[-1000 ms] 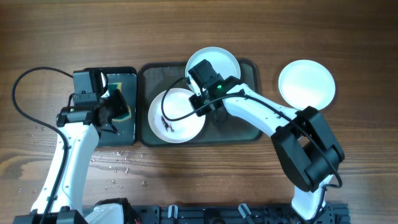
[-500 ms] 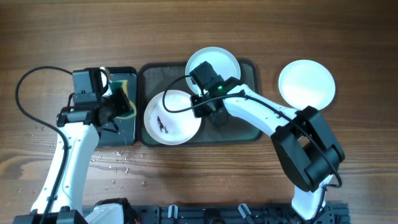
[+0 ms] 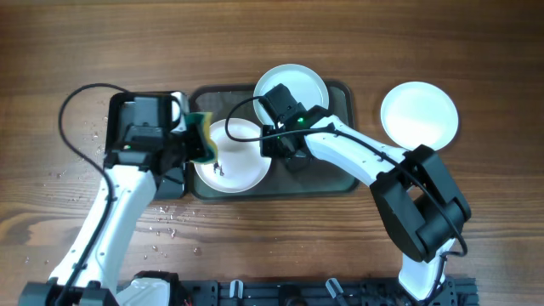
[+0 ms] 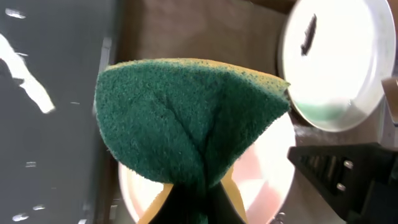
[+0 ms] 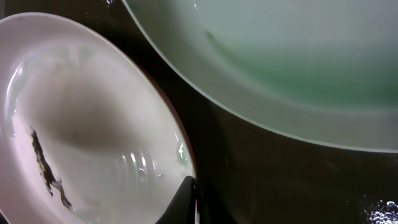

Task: Clean dirty plates on tray and stack at the side
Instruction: 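Carry the sponge with the left gripper onto the held plate, then scrub the held plate with the sponge in the left gripper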

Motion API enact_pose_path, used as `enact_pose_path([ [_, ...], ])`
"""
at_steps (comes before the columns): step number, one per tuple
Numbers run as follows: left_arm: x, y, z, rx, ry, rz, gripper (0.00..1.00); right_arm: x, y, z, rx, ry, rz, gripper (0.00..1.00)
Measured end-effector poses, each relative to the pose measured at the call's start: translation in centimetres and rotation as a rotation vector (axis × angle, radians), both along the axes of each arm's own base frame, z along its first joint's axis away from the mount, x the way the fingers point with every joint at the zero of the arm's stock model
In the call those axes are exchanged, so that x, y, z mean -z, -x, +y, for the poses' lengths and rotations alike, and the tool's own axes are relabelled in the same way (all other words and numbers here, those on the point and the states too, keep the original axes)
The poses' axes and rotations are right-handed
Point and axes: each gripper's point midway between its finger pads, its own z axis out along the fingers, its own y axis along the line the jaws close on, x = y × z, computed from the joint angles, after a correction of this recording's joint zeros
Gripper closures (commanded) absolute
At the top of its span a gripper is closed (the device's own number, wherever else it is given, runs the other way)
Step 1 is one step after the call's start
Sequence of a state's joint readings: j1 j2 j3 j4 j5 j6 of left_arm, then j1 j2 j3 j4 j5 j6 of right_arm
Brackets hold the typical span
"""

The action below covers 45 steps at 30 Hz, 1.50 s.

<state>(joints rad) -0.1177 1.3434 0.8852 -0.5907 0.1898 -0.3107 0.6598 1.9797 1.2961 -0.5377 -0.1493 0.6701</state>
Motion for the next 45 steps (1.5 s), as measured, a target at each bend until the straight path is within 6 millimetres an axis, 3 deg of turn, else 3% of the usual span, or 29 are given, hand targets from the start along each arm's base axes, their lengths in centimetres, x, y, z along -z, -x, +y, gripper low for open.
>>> enact_pose_path([
  [4,1.5,0.3,-1.9,0.029,0.002,0.046,0.96,0.0,0.0,0.0,0.0,0.0,0.0,0.96],
  [8,3.2,0.7,-2.7,0.007,-0.007,0.108,0.96,0.0,0.0,0.0,0.0,0.0,0.0,0.96],
  [24,9.3,1.2,-2.6,-0.03,-0.035,0.281,0.96,0.0,0.0,0.0,0.0,0.0,0.0,0.96],
  [37,10.2,0.1,-5.1,0.117,0.102,0.275,0.96,0.2,-0.7,-1.0,0.017,0.034,-0.021,0.96],
  [45,9.4,-0.1,-8.4,0.26,0.266,0.227,0.96,0.2,-0.7,-1.0,0.017,0.034,-0.021,0.96],
])
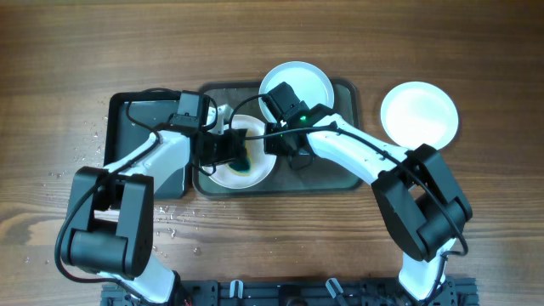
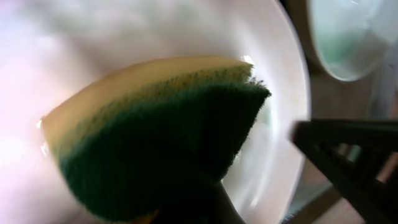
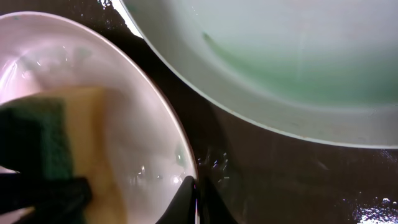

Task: Clean dirty plates on tray and stack at the side
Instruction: 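Scrub the held plate with the sponge in the left gripper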

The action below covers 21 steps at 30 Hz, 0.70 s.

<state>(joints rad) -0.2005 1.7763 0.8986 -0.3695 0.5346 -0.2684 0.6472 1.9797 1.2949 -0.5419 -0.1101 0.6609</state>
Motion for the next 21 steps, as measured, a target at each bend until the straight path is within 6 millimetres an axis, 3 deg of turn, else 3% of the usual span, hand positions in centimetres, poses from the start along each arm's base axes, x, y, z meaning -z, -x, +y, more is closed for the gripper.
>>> enact_pose_path([
  [3,-0.6,0.4,-0.8,0.024,0.035,-0.007,0.96,0.0,0.0,0.0,0.0,-0.001,-0.001,0.96],
  [6,-2.6,0.3,-1.4,0.039,0.055,-0.061,0.96,0.0,0.0,0.0,0.0,-0.001,-0.001,0.96],
  [11,-5.4,-0.7,0.2,-0.007,-0.037,-0.175,0.96,0.0,0.0,0.0,-0.001,-0.003,-0.001,0.96],
  [21,-2.8,-0.4,5.3,-0.142,-0.329,-0.12,0.96,0.0,0.1,0.3,-0.007,-0.017,0.006,0.96],
])
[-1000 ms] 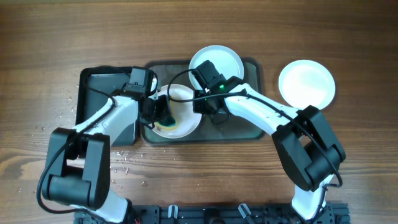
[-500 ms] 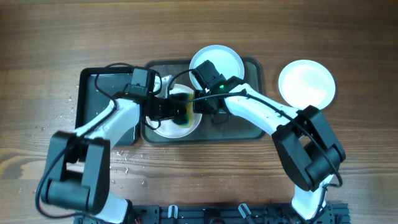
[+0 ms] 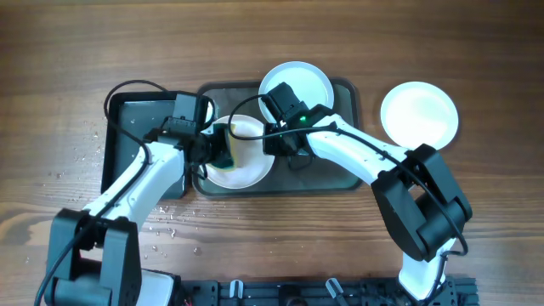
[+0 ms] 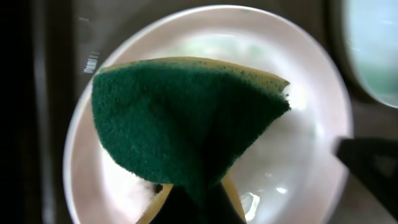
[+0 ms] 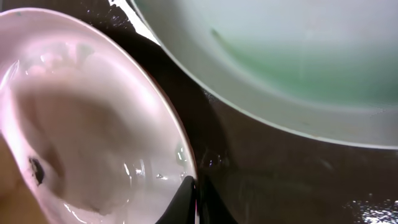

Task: Clean dirty plates on tray and stack at the side
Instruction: 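Scrub the held plate with the sponge in the left gripper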

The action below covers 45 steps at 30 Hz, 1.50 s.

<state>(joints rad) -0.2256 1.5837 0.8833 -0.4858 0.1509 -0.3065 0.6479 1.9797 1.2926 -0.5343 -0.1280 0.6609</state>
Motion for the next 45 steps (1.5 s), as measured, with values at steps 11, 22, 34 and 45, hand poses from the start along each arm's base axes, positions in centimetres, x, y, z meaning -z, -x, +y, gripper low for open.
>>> enact_pose_path([
  [11,2.6,0.0,1.7,-0.102,-0.082,0.058,0.96,0.0,0.3,0.4,-0.012,-0.01,0.005,0.96],
  [22,2.9,-0.7,-1.2,-0.027,0.114,0.067,0.96,0.0,0.3,0.3,-0.013,-0.002,0.003,0.96],
  [34,-4.3,-1.9,-3.2,0.054,0.312,-0.118,0.96,0.1,0.3,0.3,-0.02,-0.001,0.001,0.96],
  [45,-1.4,0.6,0.6,-0.051,0.104,-0.008,0.96,0.0,0.3,0.3,-0.024,-0.001,-0.001,0.96],
])
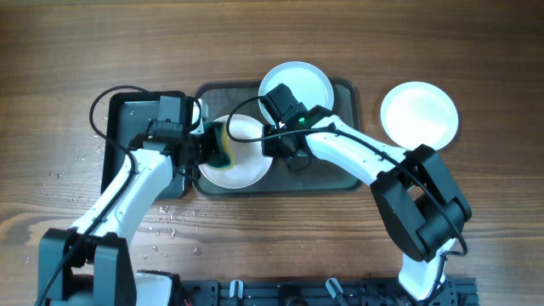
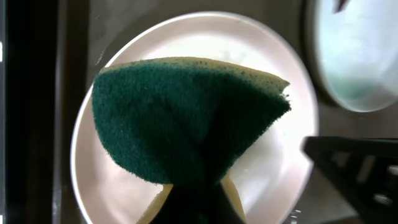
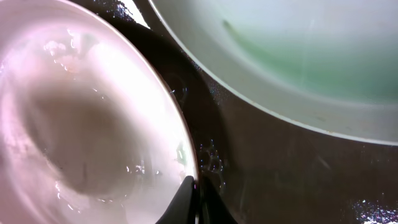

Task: Clean dirty plates on tray and stack at the side
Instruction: 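Scrub the held plate with the sponge in the left gripper, then carry the sponge with the left gripper back over the black water tray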

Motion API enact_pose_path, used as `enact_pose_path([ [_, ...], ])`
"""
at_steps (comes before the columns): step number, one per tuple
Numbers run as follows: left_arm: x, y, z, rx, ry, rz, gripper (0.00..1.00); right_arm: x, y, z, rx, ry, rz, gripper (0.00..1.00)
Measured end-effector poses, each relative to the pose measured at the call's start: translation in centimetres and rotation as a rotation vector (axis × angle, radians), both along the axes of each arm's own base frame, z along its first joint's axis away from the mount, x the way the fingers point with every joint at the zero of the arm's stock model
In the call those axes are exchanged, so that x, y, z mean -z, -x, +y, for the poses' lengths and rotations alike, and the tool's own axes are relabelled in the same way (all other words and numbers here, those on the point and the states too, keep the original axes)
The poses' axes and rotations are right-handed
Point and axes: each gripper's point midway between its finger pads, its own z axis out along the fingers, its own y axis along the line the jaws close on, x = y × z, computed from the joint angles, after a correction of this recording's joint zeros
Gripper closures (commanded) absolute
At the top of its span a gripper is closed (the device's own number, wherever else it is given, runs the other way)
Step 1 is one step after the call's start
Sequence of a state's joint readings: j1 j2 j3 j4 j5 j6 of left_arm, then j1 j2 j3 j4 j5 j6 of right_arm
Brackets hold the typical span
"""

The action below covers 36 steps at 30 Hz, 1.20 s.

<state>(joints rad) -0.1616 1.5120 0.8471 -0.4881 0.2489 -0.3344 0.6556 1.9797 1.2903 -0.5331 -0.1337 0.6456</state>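
A white plate [image 1: 246,166] lies on the dark tray [image 1: 336,183], wet, with no dark mark showing in the right wrist view [image 3: 87,124]. My right gripper [image 1: 274,146] is shut on its right rim [image 3: 193,190]. My left gripper [image 1: 212,146] is shut on a green-and-yellow sponge [image 2: 186,118] over the plate's left half [image 2: 273,149]. A second plate [image 1: 293,85] sits at the tray's back, greenish inside [image 3: 298,56], with a dark smear [image 2: 339,6]. A clean white plate [image 1: 419,113] rests on the table to the right.
A black basin [image 1: 127,161] stands left of the tray, under my left arm. Water droplets [image 1: 161,225] dot the wood near the front left. My right arm [image 1: 365,157] crosses the tray's right part.
The small dark spot on the plate's left side in the right wrist view is gone. My left gripper with the sponge has shifted slightly left. My right gripper still pinches the rim.
First the sponge was held at the plate's left edge and the plate carried a dark smear. Then the sponge lay pressed inside the plate. After that it was off the surface with a small spot left. Now the plate shows only wet sheen.
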Motion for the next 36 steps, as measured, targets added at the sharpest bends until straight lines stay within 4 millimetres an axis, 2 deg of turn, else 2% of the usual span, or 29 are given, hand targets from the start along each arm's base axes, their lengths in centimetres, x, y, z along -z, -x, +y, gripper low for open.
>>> enact_pose_path([
  [4,1.6,0.7,0.5,-0.02,-0.02,0.034,0.96,0.0,0.0,0.0,-0.002,0.0,-0.001,0.96],
  [5,2.6,0.9,0.6,-0.029,-0.024,0.049,0.96,0.0,0.0,0.0,-0.003,0.001,-0.001,0.96],
  [9,4.0,0.9,0.6,-0.069,-0.015,0.08,0.96,0.0,0.0,0.0,-0.003,0.0,-0.001,0.96],
  [17,4.7,0.6,-0.8,-0.07,0.097,0.113,0.96,0.0,0.0,0.0,-0.003,0.0,-0.002,0.96],
  [26,3.6,-0.2,-4.8,0.035,0.274,0.068,0.96,0.0,0.0,0.0,-0.003,0.001,-0.002,0.96],
  [30,3.0,-0.1,-5.5,0.055,0.307,0.065,0.96,0.0,0.0,0.0,-0.003,0.001,-0.002,0.96],
  [32,2.0,-0.3,-5.5,0.06,0.311,0.036,0.96,0.0,0.0,0.0,-0.003,0.001,-0.002,0.94],
  [33,1.3,-0.5,-5.5,0.062,0.313,0.015,0.96,0.0,0.0,0.0,-0.003,0.0,-0.002,0.9],
  [36,-2.1,-1.3,-4.9,0.054,0.308,-0.092,0.96,0.0,0.0,0.1,-0.005,-0.005,-0.004,0.78],
])
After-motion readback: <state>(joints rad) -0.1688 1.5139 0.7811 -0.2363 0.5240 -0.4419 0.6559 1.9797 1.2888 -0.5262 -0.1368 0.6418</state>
